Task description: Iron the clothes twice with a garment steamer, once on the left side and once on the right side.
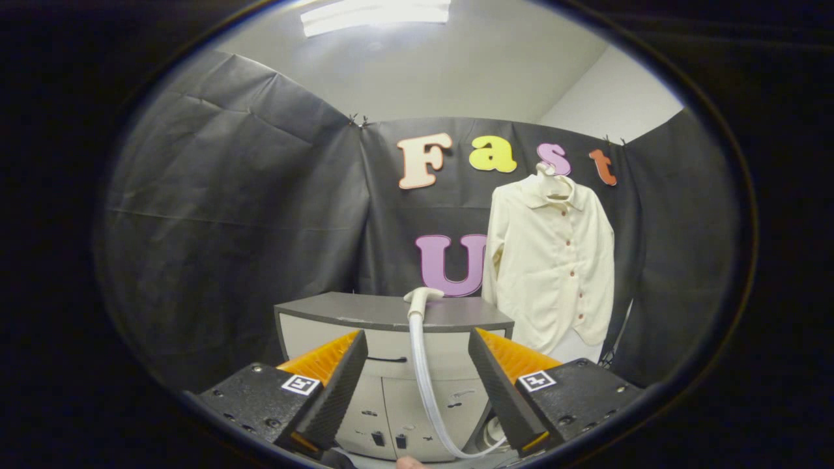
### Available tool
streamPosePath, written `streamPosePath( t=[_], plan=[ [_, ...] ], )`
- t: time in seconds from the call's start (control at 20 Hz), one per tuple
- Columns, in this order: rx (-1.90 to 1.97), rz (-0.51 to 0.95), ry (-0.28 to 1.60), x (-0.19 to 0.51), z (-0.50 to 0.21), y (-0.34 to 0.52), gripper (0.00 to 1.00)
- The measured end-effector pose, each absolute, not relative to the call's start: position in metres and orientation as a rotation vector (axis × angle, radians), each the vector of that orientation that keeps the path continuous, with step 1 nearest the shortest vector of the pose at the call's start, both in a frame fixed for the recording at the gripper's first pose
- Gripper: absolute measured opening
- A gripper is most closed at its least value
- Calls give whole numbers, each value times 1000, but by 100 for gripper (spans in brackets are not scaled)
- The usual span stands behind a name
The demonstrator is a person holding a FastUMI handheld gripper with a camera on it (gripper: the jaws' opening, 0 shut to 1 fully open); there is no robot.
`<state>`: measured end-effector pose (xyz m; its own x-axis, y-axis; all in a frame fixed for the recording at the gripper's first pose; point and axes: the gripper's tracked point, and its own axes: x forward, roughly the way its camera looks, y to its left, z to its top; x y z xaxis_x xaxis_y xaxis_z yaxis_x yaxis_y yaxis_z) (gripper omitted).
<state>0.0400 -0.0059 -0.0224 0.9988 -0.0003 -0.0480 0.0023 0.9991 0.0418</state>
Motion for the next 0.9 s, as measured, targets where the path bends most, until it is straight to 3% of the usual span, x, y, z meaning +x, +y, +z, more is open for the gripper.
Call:
streamPosePath(
  t=[0.9],
  plan=[
    [67,2,188,186,-66,7,95]
  ],
)
